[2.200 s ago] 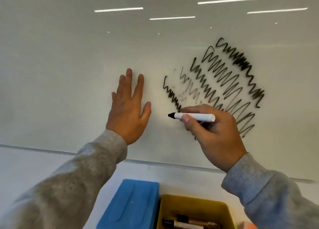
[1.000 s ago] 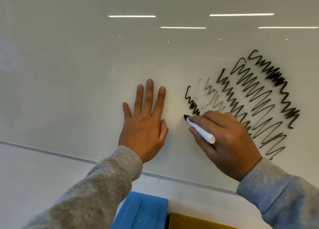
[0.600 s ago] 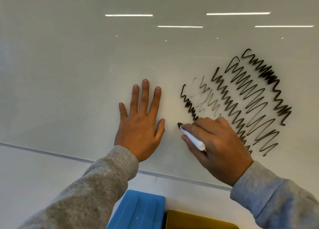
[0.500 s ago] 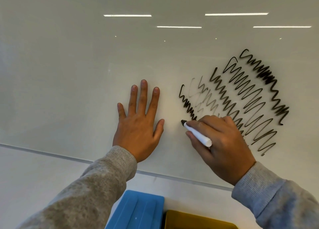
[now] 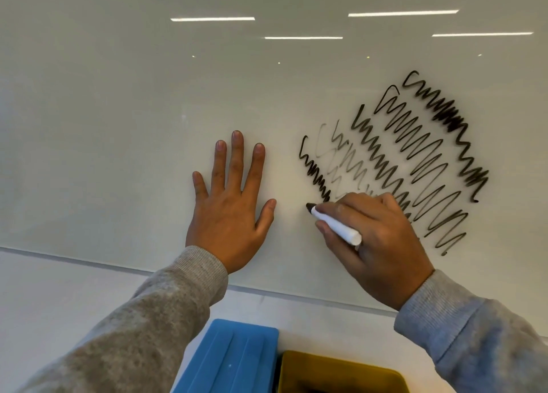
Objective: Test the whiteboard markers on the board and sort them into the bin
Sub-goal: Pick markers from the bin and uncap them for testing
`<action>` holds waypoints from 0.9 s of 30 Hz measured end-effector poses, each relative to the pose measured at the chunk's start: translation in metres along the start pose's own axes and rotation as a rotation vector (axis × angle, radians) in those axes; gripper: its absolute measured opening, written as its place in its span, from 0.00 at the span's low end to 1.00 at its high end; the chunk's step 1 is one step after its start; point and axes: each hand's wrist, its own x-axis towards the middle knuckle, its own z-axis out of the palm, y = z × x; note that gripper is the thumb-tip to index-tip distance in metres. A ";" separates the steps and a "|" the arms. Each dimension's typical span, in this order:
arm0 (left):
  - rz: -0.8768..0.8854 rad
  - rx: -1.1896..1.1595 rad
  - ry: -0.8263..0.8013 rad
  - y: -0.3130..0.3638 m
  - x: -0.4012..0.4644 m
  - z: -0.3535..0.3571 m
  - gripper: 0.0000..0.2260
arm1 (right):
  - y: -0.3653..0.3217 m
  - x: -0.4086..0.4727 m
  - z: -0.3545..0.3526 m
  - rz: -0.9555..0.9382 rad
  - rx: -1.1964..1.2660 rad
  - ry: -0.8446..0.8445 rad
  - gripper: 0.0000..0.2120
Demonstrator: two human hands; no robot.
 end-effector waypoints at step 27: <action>0.001 0.010 0.002 -0.001 -0.005 0.002 0.36 | 0.008 -0.047 -0.006 0.004 -0.001 -0.089 0.16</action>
